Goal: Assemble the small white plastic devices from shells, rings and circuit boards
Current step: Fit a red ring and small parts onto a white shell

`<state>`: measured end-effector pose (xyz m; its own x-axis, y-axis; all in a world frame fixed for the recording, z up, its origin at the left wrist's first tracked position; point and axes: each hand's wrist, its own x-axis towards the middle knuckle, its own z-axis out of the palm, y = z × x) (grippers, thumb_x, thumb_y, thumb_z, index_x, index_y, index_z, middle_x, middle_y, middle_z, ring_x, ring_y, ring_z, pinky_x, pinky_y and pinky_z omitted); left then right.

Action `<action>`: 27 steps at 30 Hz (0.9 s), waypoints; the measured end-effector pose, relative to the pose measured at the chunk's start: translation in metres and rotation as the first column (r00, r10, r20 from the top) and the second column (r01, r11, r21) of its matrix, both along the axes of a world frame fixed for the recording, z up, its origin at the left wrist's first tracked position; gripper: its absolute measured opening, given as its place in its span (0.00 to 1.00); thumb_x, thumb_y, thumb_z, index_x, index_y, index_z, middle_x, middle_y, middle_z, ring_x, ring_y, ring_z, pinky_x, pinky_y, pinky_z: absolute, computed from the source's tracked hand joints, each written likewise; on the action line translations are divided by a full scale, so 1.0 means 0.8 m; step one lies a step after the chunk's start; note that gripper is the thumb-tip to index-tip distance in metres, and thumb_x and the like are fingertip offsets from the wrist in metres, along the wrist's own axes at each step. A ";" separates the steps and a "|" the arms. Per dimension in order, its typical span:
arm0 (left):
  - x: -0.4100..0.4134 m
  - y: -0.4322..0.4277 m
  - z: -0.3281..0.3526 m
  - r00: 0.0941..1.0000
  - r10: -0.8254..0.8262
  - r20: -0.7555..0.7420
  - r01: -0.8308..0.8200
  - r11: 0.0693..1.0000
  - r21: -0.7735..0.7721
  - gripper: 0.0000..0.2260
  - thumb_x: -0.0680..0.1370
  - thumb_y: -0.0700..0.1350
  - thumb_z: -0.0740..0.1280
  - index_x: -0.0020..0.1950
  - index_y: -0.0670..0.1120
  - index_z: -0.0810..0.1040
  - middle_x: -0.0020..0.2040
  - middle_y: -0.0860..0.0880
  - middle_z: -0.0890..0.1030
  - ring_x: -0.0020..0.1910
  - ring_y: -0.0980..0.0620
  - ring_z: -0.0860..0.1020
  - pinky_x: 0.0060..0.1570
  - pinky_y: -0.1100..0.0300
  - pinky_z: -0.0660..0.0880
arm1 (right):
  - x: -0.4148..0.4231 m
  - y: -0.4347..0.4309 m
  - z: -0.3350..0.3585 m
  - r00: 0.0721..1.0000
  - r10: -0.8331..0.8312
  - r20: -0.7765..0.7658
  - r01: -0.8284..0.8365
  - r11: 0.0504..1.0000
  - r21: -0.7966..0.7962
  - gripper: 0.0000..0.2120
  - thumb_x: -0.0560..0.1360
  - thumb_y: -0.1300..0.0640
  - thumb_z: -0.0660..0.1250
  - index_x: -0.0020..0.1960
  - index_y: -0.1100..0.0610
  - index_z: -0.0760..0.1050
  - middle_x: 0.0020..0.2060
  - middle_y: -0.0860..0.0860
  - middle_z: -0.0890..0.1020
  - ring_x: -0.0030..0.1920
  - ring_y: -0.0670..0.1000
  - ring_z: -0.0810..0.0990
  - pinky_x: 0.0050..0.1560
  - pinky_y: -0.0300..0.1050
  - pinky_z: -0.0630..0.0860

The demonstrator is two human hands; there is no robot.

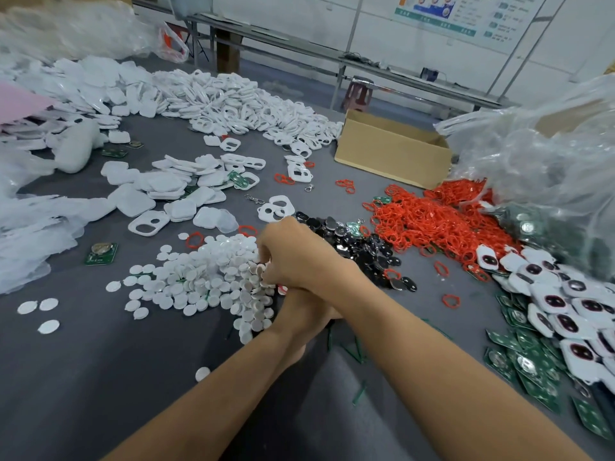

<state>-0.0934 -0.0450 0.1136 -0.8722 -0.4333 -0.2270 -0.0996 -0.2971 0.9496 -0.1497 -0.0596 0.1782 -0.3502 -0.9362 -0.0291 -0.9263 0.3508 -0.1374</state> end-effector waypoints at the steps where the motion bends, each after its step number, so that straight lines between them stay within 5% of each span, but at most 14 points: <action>1: -0.002 0.001 0.005 0.999 -0.003 -0.051 0.002 1.000 -0.019 0.15 0.81 0.30 0.57 0.41 0.47 0.69 0.35 0.53 0.76 0.32 0.63 0.76 0.30 0.70 0.75 | -0.003 0.005 0.005 0.999 -0.007 0.043 0.009 0.999 -0.048 0.08 0.68 0.62 0.70 0.47 0.59 0.80 0.43 0.54 0.80 0.44 0.55 0.78 0.43 0.45 0.77; 3: -0.005 0.002 0.011 0.994 0.024 -0.103 -0.026 1.000 -0.010 0.10 0.79 0.29 0.60 0.44 0.43 0.73 0.39 0.49 0.81 0.36 0.60 0.81 0.36 0.65 0.80 | -0.012 0.023 0.017 0.984 -0.024 0.178 0.060 0.977 -0.203 0.06 0.67 0.63 0.69 0.42 0.57 0.82 0.34 0.48 0.80 0.37 0.46 0.78 0.43 0.40 0.78; 6: -0.009 0.001 0.013 0.994 0.044 -0.098 -0.037 0.997 0.075 0.03 0.77 0.31 0.67 0.47 0.37 0.76 0.48 0.36 0.81 0.49 0.42 0.83 0.52 0.49 0.81 | -0.032 0.074 0.023 0.910 -0.023 0.415 0.234 0.853 -0.466 0.07 0.66 0.66 0.70 0.41 0.56 0.83 0.29 0.46 0.80 0.29 0.38 0.75 0.37 0.29 0.71; 12: -0.010 -0.002 0.007 0.993 0.046 -0.106 -0.032 0.991 0.128 0.10 0.74 0.28 0.69 0.52 0.38 0.78 0.46 0.40 0.83 0.47 0.45 0.82 0.47 0.59 0.82 | -0.054 0.170 -0.025 0.764 0.010 0.645 0.494 0.635 -0.595 0.10 0.70 0.71 0.72 0.43 0.57 0.82 0.35 0.51 0.84 0.34 0.44 0.79 0.39 0.32 0.75; 20: -0.010 -0.002 0.007 0.992 0.036 -0.118 -0.020 0.990 0.139 0.11 0.74 0.25 0.65 0.50 0.39 0.78 0.41 0.43 0.82 0.40 0.52 0.83 0.45 0.58 0.82 | -0.043 0.176 -0.059 0.838 -0.020 0.546 0.447 0.599 -0.665 0.09 0.69 0.67 0.74 0.46 0.55 0.84 0.37 0.48 0.85 0.38 0.48 0.82 0.41 0.39 0.78; 27: -0.010 -0.002 0.005 0.990 0.037 -0.136 -0.017 0.989 0.148 0.10 0.74 0.26 0.66 0.50 0.38 0.78 0.38 0.44 0.82 0.39 0.53 0.83 0.45 0.59 0.82 | -0.039 0.171 -0.069 0.920 -0.146 0.364 0.375 0.597 -0.709 0.11 0.68 0.64 0.76 0.47 0.51 0.84 0.38 0.40 0.81 0.37 0.42 0.75 0.40 0.30 0.67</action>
<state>-0.1015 -0.0469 0.1176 -0.8881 -0.4280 -0.1677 0.0395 -0.4344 0.8998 -0.1806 0.0772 0.1230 -0.6699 -0.5312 0.5186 -0.7049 0.2360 -0.6689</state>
